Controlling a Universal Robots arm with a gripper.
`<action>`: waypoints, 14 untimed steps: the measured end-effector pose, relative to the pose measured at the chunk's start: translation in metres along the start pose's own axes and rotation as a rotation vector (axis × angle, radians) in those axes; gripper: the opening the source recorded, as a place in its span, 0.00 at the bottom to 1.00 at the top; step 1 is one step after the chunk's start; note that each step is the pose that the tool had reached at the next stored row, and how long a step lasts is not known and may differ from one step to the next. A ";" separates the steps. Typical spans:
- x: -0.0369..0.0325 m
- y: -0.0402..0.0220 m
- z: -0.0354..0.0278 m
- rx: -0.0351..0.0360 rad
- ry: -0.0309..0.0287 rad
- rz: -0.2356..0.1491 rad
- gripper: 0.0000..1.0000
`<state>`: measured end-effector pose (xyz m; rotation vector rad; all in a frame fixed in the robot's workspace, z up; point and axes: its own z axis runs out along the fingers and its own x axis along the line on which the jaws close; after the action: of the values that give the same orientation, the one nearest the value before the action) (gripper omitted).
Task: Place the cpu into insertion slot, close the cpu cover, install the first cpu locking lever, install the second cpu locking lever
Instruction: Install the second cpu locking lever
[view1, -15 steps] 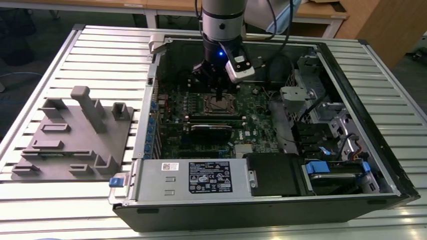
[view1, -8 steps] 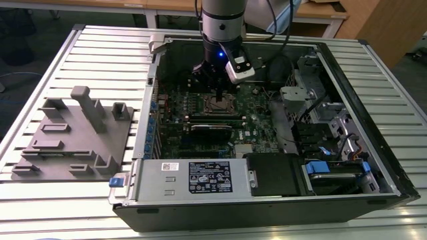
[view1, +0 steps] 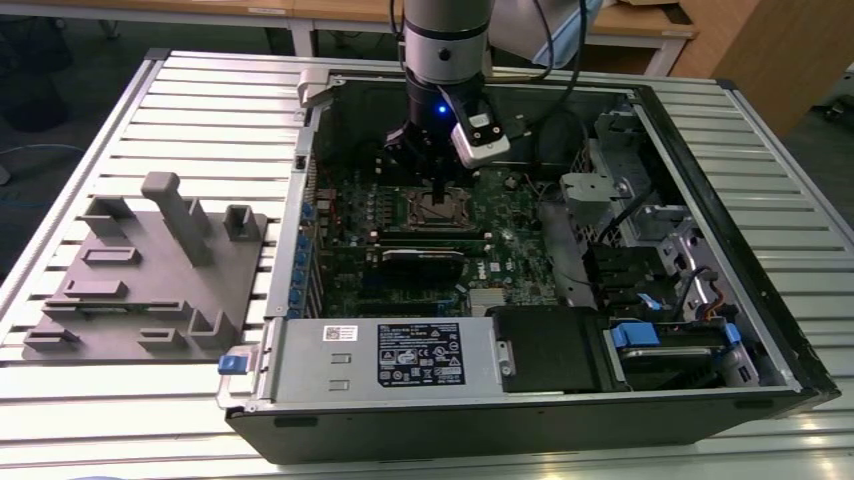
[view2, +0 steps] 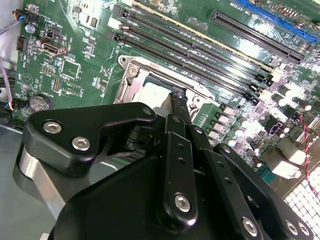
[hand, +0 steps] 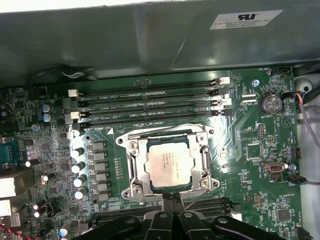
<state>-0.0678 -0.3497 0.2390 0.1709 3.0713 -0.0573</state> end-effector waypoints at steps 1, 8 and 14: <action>-0.0001 -0.0008 0.0000 0.0000 0.0000 0.000 0.11; -0.0002 -0.0022 0.0001 0.0000 0.0000 0.000 0.11; -0.0003 -0.0023 0.0001 0.0000 0.0000 0.000 0.11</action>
<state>-0.0678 -0.3520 0.2390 0.1708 3.0713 -0.0573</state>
